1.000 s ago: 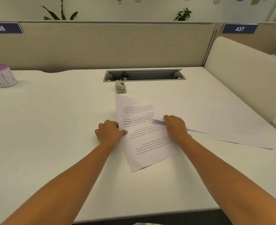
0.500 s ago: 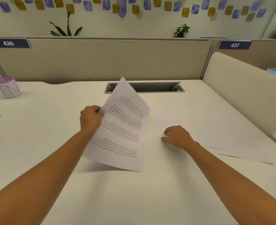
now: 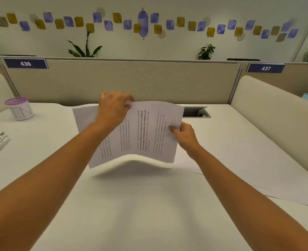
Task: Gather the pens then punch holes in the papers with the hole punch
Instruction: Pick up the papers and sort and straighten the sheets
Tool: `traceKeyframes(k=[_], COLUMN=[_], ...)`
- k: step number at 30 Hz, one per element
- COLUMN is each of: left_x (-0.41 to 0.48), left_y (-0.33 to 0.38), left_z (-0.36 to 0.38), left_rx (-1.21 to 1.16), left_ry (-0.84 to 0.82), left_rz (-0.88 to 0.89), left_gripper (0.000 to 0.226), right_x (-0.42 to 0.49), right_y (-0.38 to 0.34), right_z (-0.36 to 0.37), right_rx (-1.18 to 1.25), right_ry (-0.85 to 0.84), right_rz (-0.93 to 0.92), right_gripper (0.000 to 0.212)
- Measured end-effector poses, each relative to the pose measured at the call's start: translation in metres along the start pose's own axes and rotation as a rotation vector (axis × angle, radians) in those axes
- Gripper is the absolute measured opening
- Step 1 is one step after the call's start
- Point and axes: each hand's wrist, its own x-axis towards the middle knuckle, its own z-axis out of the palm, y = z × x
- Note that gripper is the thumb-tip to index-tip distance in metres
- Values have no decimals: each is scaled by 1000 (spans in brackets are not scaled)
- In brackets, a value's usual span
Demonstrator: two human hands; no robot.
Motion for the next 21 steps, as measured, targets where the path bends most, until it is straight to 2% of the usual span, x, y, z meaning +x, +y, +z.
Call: traceKeyframes(k=[3, 5, 7, 9, 11, 13, 15, 16, 19, 21], left_x=[-19, -39, -56, -67, -71, -74, -74, -75, -78, -80], left_y=[4, 11, 19, 22, 26, 31, 33, 33, 27, 19], left_z=[10, 24, 38, 54, 66, 74, 77, 79, 86, 87], left_rx=[-195, -218, -243, -324, -512, -881, -1276, -1405, -1481, -1423], left_ry=[204, 356, 424, 385, 239, 41, -142, -171, -57, 16], left_rz=[-89, -170, -257, -361, -503, -759, -1038, -1103, -1120, -1109], left_gripper=[33, 38, 49, 63, 75, 80, 74, 69, 74, 75], right_x=[0, 2, 3, 2, 0, -2, -5, -6, -12, -16], right_y=[8, 15, 23, 30, 34, 36, 36, 36, 38, 41], right_z=[1, -1, -5, -7, -6, -4, -1, 0, -1, -4], right_rx=[142, 266, 415, 534, 624, 681, 716, 726, 684, 454], right_ry=[45, 113, 151, 177, 191, 185, 163, 144, 72, 44], right_rz=[103, 192, 279, 347, 399, 437, 457, 456, 401, 349], right_gripper=[17, 19, 24, 30, 35, 36, 36, 36, 35, 30])
